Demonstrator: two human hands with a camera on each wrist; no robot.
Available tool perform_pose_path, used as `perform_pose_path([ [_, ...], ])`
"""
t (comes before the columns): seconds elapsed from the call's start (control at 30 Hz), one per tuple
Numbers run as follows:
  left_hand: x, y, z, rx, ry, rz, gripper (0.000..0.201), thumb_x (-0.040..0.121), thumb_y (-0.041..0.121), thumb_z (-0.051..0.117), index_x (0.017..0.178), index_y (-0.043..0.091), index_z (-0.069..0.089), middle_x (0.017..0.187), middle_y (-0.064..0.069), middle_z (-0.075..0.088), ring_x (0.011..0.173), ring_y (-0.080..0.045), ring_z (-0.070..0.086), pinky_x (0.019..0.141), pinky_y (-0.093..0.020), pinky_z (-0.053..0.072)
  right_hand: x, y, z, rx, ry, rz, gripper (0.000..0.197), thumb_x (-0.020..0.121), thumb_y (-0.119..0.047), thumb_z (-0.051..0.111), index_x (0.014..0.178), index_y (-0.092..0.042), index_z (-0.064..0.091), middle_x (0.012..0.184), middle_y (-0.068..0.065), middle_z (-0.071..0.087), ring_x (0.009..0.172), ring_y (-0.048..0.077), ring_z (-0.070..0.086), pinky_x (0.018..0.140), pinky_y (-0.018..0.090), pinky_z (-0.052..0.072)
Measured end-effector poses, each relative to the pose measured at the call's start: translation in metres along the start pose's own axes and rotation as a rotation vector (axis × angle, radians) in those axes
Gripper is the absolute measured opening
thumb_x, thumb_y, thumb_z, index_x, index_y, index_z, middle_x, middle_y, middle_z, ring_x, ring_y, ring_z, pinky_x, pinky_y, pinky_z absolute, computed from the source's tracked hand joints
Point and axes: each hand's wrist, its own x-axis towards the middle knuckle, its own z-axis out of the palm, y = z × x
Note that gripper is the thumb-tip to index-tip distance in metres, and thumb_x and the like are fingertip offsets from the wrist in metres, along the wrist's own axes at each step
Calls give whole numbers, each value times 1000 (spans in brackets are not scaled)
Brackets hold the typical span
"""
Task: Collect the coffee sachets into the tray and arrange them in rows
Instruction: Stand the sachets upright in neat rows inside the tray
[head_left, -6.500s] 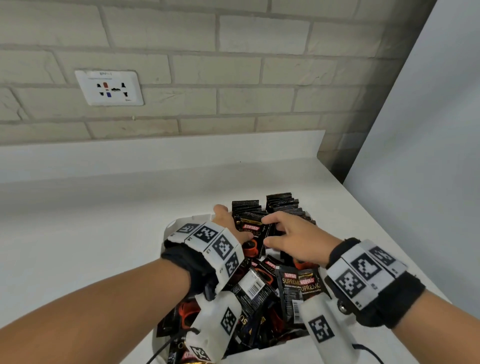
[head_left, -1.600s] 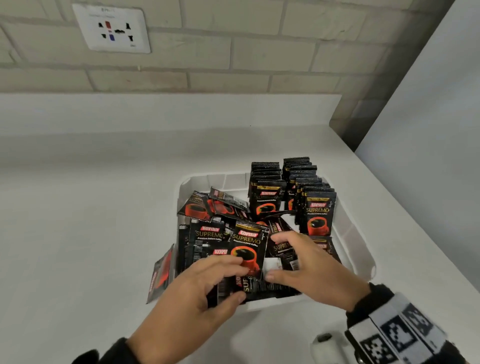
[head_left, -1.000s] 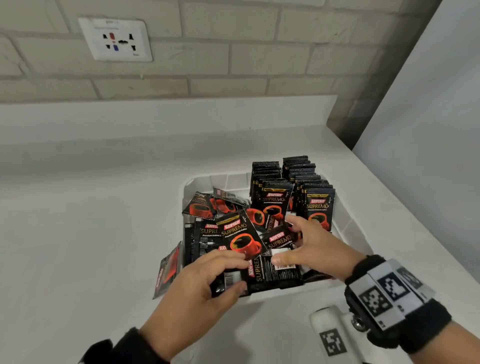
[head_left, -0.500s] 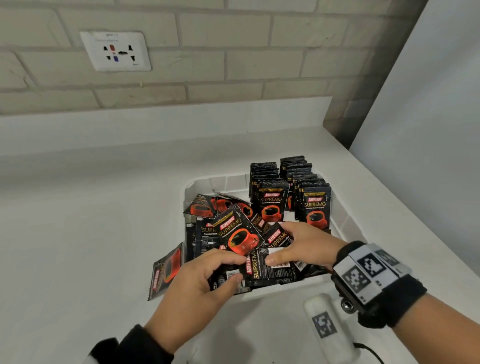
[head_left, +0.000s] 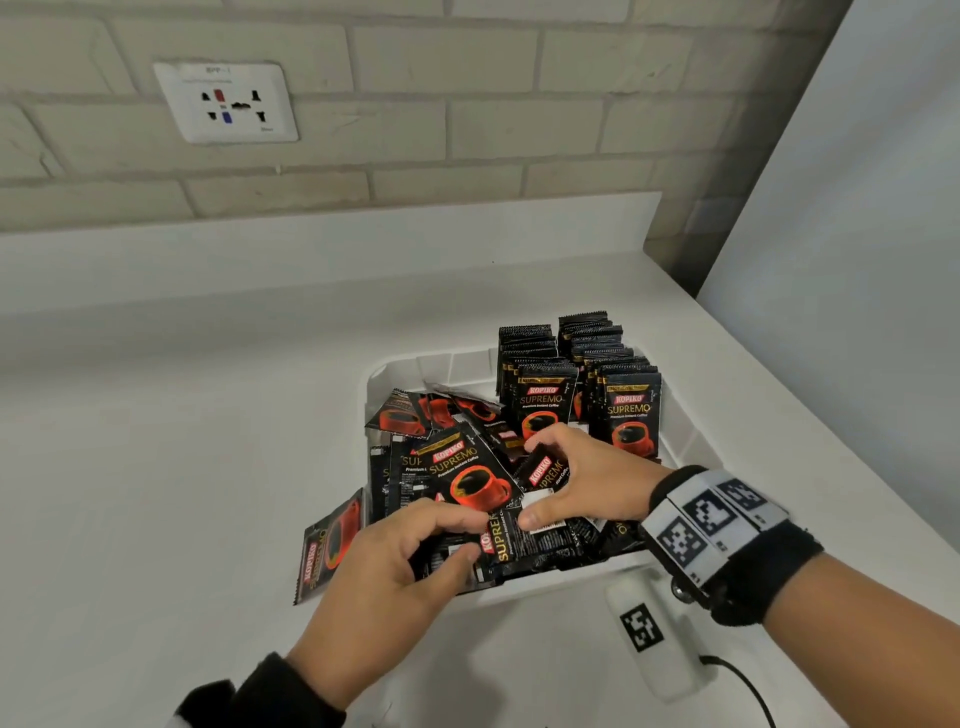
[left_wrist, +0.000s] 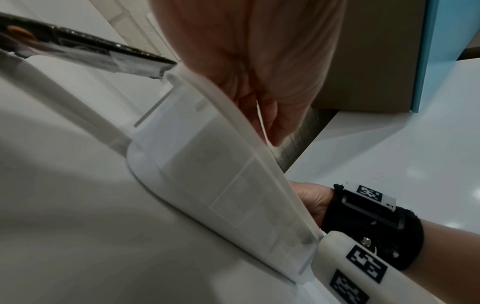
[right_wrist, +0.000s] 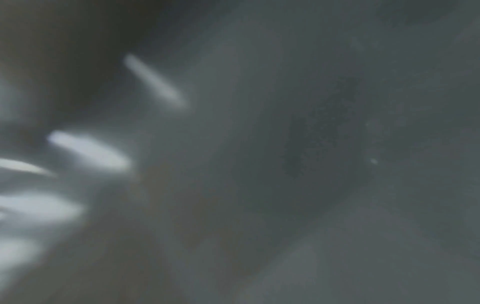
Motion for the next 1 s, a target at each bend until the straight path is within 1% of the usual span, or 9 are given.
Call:
perform_pose_path([
  [0.13,-1,0,0,-126,74,-20,25,70,24,61,86,42,67,87,20,68,90,0,63,67,-5,46,-1,-6,3,-86,-32,4,98,65,-44,79,142,-27,20,145,-1,23,133,16,29,110,35,30],
  [0.2,-2,0,0,-143,90,-18,21,72,24,65,85,40,68,85,20,69,89,1,63,68,-4,45,-2,-8,2,-77,-34,-6,99,66,-43,79,143,-26,19,147,-2,24,131,14,32,109,31,31],
  [0.3,-2,0,0,-165,81,-28,33,82,4,66,83,37,69,83,17,70,87,0,63,66,-5,46,-1,-7,1,-28,-51,11,100,65,-40,80,143,-26,18,144,-2,34,126,13,39,104,26,33],
  [0.4,-1,2,1,-164,74,-30,26,80,13,63,85,37,69,84,16,70,86,0,63,65,-5,46,-1,-7,3,37,-35,7,104,64,-34,82,144,-23,17,146,-1,33,130,14,35,107,26,30],
  [0.5,-1,0,1,-127,83,-26,25,74,21,61,89,41,67,84,19,70,86,2,64,74,-5,44,-3,-9,4,95,12,-30,103,64,-27,83,145,-19,19,147,-4,32,133,12,33,103,19,25],
  [0.67,-2,-1,2,-138,92,-15,25,67,42,59,91,40,67,84,18,71,86,1,65,74,-5,44,-7,-12,3,181,94,-41,97,59,-22,86,139,-19,30,124,-5,49,121,11,46,105,27,36],
  [0.8,-2,-2,1,-172,77,-22,23,76,19,62,84,38,69,84,14,71,83,-2,65,68,-7,46,-12,-14,3,207,113,-36,88,62,-20,84,133,-23,32,106,-11,49,108,5,47,91,18,36],
  [0.9,0,0,2,-217,86,-27,28,80,8,67,81,36,70,85,11,70,81,-4,64,65,-8,47,-13,-16,5,201,122,-39,94,62,-24,84,138,-21,29,122,-9,46,120,5,40,100,20,32],
  [1.0,0,4,-1,-223,107,41,17,69,32,61,83,36,69,82,15,65,74,-1,60,70,-8,44,-12,-19,5,144,108,-40,90,66,-32,80,140,-19,31,139,-4,41,129,11,36,99,20,28],
])
